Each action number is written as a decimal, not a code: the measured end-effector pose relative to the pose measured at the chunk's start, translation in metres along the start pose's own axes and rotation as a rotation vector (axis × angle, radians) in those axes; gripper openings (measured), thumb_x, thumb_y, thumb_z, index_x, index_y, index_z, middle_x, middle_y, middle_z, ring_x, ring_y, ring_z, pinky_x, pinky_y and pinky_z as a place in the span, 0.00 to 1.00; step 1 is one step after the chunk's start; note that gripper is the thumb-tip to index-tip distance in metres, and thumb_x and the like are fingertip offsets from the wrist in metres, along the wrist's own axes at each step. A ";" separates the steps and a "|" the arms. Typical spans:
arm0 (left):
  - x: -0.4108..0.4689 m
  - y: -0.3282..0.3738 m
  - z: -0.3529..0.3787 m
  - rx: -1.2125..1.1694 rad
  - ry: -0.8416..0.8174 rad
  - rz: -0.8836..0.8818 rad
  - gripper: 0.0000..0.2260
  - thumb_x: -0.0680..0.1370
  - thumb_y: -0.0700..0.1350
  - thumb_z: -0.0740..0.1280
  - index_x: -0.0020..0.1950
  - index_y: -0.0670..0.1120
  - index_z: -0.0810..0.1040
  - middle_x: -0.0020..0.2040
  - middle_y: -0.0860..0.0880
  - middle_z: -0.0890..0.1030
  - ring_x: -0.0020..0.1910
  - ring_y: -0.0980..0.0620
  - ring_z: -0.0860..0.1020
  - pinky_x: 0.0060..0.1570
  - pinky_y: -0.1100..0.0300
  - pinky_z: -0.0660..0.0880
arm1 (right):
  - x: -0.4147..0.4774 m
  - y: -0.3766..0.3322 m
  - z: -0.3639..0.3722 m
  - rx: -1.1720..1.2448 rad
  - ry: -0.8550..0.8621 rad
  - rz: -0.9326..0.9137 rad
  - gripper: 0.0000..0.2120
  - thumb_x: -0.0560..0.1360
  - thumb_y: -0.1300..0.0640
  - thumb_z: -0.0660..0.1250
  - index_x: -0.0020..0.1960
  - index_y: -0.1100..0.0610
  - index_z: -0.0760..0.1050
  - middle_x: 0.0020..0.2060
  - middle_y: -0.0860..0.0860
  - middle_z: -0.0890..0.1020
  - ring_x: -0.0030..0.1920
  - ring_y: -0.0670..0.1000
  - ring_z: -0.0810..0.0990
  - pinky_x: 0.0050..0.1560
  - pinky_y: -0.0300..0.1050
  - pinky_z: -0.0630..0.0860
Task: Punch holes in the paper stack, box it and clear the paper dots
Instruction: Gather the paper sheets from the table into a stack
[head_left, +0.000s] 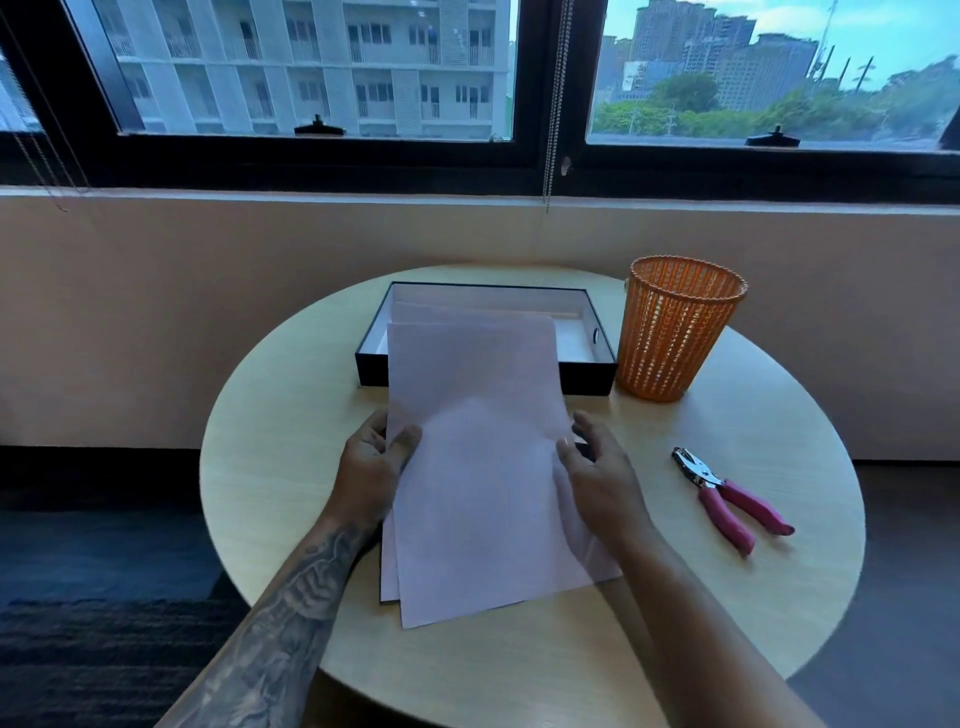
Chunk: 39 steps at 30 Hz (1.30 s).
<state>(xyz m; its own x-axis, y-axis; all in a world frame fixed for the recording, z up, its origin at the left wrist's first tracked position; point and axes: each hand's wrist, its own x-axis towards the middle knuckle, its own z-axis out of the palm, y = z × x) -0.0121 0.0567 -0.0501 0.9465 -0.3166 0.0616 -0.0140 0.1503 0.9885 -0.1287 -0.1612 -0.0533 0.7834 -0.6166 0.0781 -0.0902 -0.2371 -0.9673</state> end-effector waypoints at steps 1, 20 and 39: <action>0.000 0.003 0.001 -0.026 -0.003 -0.012 0.10 0.81 0.38 0.66 0.60 0.47 0.80 0.54 0.44 0.87 0.54 0.38 0.84 0.55 0.43 0.81 | 0.001 -0.003 -0.004 0.067 -0.012 0.018 0.18 0.82 0.59 0.64 0.71 0.51 0.73 0.61 0.49 0.82 0.57 0.49 0.82 0.57 0.46 0.78; -0.015 0.056 0.040 0.110 0.067 0.276 0.06 0.78 0.36 0.69 0.54 0.42 0.78 0.47 0.47 0.84 0.43 0.56 0.82 0.43 0.63 0.78 | -0.010 -0.049 -0.031 0.471 0.101 -0.234 0.10 0.80 0.67 0.64 0.51 0.52 0.75 0.45 0.55 0.81 0.45 0.53 0.80 0.47 0.52 0.78; -0.001 0.129 0.042 1.044 -0.114 0.858 0.07 0.72 0.43 0.66 0.47 0.52 0.80 0.42 0.53 0.83 0.44 0.44 0.79 0.53 0.47 0.75 | -0.005 -0.073 -0.059 0.014 0.144 -0.485 0.07 0.78 0.59 0.67 0.56 0.54 0.79 0.49 0.53 0.83 0.49 0.48 0.82 0.48 0.47 0.80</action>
<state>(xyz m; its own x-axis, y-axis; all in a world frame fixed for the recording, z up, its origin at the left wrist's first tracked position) -0.0286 0.0370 0.0833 0.4850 -0.5662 0.6665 -0.8654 -0.4206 0.2724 -0.1624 -0.1847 0.0306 0.6403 -0.5351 0.5511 0.2721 -0.5129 -0.8142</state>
